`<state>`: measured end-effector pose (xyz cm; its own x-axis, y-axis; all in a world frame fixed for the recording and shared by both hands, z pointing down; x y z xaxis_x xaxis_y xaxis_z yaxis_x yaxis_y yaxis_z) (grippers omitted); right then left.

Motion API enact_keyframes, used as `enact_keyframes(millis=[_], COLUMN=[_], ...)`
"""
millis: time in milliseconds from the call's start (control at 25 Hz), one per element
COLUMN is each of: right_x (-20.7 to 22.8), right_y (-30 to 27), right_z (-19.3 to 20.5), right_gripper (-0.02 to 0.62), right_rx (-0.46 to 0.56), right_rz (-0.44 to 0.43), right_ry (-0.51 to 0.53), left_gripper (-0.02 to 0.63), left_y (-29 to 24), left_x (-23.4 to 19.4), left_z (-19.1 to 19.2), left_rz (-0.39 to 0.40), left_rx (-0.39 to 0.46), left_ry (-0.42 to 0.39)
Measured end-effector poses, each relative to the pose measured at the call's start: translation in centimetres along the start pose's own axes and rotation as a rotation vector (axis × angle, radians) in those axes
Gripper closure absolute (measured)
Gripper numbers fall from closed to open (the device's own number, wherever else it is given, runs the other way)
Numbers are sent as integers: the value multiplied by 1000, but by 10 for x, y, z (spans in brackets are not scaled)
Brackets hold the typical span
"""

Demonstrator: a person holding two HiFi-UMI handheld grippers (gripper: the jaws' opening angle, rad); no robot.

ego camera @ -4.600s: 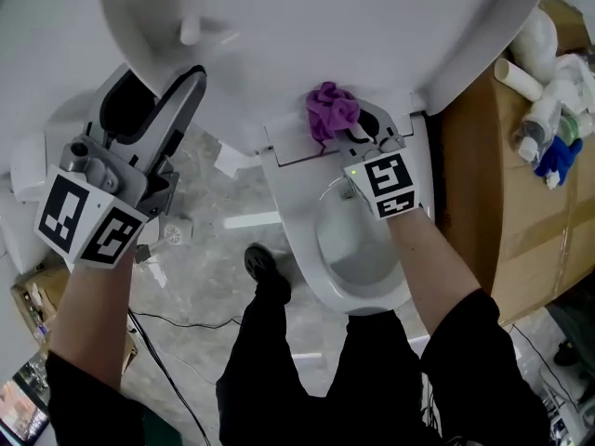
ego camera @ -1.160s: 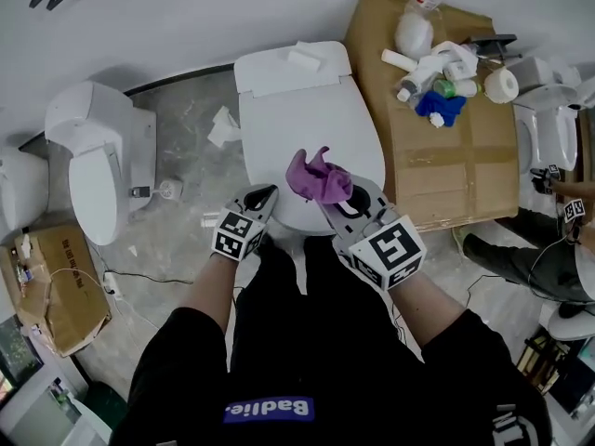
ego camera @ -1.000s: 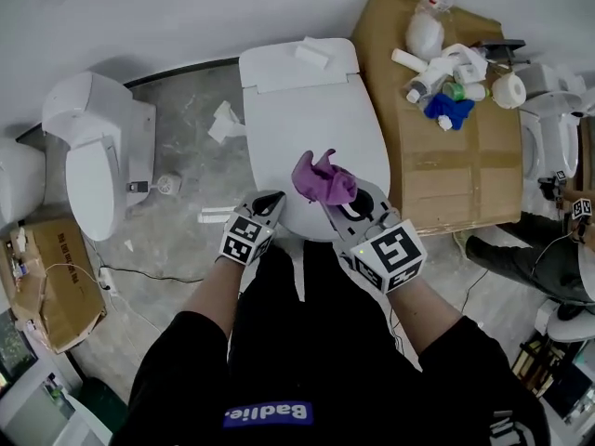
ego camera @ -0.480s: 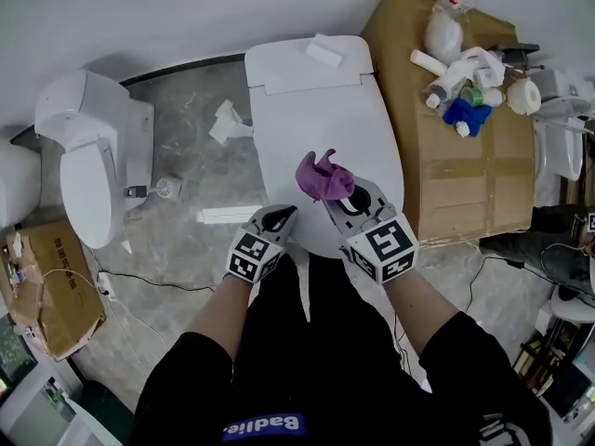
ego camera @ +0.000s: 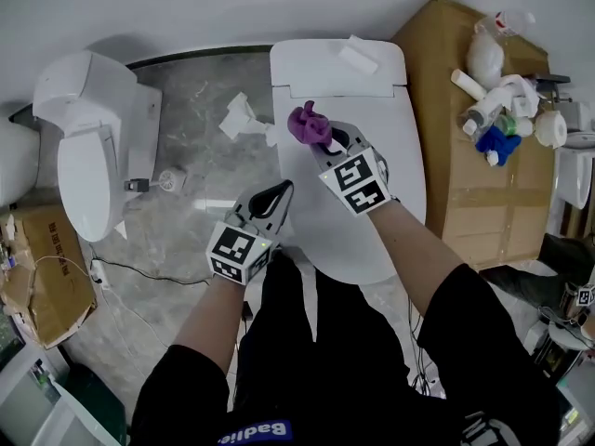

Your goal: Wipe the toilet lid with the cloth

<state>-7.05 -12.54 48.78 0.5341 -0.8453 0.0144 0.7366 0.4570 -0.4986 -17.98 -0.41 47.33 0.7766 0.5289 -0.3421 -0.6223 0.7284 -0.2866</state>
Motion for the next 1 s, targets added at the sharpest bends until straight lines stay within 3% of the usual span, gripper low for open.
enact_keyframes(millis=[280, 560, 720, 1000], right_x=[6, 7, 19, 93], right_y=[-97, -143, -144, -95], right_z=[29, 54, 64, 103], right_gripper=[529, 529, 529, 529], right_rx=[-115, -234, -261, -308], right_rz=[-67, -95, -50, 154], right_ry=[130, 211, 150, -29], left_gripper=[589, 589, 589, 589], left_y=[-10, -4, -5, -30], left_x=[-46, -76, -73, -55], left_z=[22, 43, 43, 35], left_rz=[-27, -94, -97, -45], left_rx=[22, 4, -3, -23], left_ry=[8, 37, 46, 19])
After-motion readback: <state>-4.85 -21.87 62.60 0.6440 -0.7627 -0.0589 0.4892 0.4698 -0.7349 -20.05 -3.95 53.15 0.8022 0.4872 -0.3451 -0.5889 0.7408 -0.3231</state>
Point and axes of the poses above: the fingertips, and each gripper's own axes: y backward along the fingers, x to its right, z out of its underside, the point moved 7 cm from there along y, backward along the fingers, and after that the axes turned 8 degrees about x, right-handed, at the moved point
